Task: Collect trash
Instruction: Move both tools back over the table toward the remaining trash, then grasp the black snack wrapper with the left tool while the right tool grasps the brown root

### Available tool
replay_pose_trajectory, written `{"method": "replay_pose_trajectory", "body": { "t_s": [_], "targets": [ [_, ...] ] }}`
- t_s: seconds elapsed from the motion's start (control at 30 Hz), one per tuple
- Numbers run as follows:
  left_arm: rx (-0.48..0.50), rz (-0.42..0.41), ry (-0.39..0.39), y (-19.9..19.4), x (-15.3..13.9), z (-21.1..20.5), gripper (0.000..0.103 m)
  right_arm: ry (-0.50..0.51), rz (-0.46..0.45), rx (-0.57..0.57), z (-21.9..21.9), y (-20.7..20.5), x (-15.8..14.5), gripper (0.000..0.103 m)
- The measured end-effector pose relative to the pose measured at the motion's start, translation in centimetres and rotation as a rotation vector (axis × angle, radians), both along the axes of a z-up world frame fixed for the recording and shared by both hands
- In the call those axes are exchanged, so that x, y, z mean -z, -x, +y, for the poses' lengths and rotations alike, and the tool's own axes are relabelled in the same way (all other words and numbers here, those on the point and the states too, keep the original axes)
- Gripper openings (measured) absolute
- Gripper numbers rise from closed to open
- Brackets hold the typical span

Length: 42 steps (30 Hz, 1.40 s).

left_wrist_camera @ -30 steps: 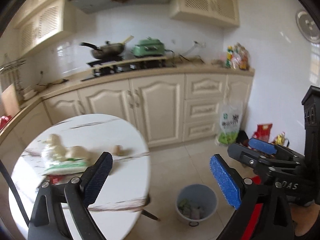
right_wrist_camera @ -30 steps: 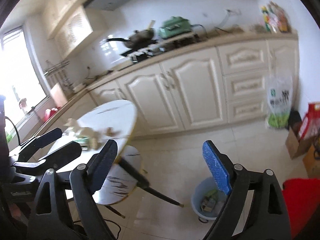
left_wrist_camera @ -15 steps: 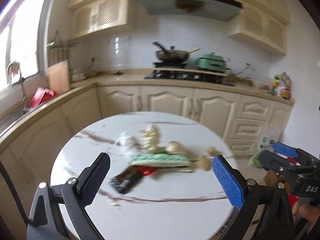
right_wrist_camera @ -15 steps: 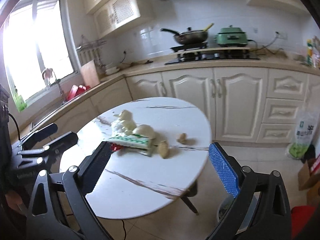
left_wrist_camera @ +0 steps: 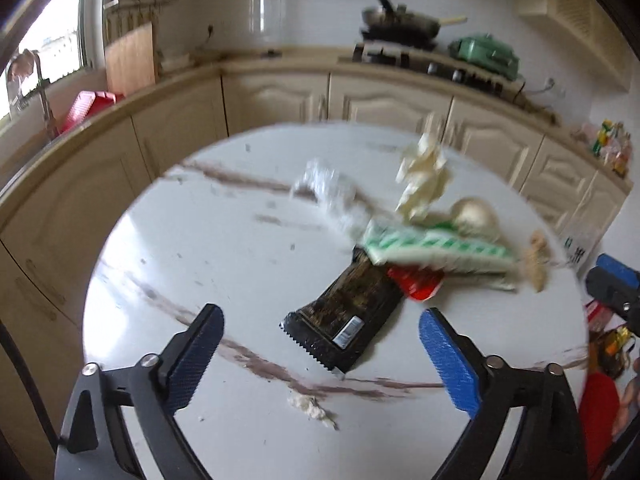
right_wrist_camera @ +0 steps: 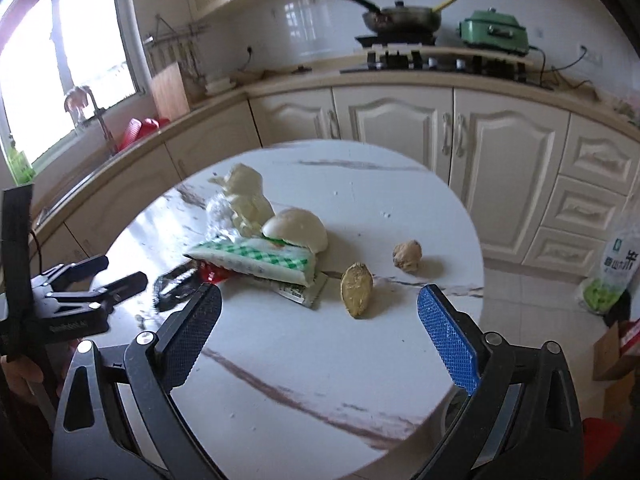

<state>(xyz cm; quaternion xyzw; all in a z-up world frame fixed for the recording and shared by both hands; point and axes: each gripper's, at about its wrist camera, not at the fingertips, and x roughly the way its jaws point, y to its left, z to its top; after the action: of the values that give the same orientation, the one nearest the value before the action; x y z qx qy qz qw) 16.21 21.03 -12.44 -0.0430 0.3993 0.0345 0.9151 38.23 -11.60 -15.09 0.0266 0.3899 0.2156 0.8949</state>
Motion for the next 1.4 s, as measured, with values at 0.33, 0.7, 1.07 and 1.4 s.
{"method": "replay_pose_trajectory", "body": {
  "t_s": [0.33,0.7,1.07,1.4],
  "targets": [
    [0.027,0.081,-0.004,-2.3,0.0,1.1,0.072,0.022,0.044,-0.006,0.7,-2.6,2.4,0.099],
    [0.073,0.070,0.005,-6.7,0.4,-0.8,0.027,0.063,0.111,-0.022,1.5,-5.2,4.3,0.093],
    [0.036,0.060,0.020,-4.6,-0.3,0.8,0.016,0.075,0.137,-0.043,1.9,-6.0,5.1,0.058],
    [0.006,0.022,0.037,-2.6,-2.0,1.4,0.016,0.056,0.145,-0.071,1.6,-5.5,5.0,0.024]
  ]
}}
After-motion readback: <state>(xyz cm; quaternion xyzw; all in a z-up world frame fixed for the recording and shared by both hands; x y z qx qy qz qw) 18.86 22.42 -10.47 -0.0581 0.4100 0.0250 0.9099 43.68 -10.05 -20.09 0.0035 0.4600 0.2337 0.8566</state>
